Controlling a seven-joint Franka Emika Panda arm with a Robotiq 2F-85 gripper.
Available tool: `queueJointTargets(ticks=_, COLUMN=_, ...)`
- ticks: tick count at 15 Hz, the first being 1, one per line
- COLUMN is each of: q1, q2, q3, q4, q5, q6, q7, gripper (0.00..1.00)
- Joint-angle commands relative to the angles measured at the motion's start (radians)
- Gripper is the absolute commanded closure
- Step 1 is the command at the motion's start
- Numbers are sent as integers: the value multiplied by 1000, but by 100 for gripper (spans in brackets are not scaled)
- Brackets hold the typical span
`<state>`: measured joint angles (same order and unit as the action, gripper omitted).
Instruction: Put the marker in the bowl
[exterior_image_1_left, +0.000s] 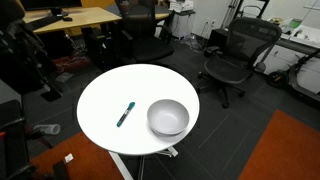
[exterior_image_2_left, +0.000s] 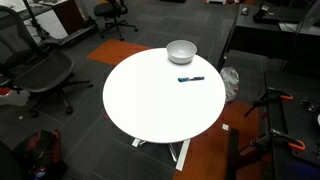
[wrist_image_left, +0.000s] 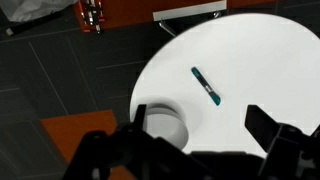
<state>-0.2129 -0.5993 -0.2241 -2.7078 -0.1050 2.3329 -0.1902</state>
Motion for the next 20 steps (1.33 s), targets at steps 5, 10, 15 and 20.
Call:
queueJointTargets(ticks=5, q1=0, q2=0, q3=1, q4=2, q5=0, q6=-3, q7=0, gripper=0)
queueJointTargets(ticks=10, q1=21, q2=3, q3=4, q4=-23, q5=-9, q6=109, q7=-33, gripper=0)
queueJointTargets(ticks=15, q1=96, q2=47, q3=-8, q4=-46, q5=9, q6=173, q7=-134, gripper=0)
queueJointTargets(ticks=20, q1=145, q2=146, q3=9, q4=-63, q5=-5, q6=295, q7=-181, gripper=0)
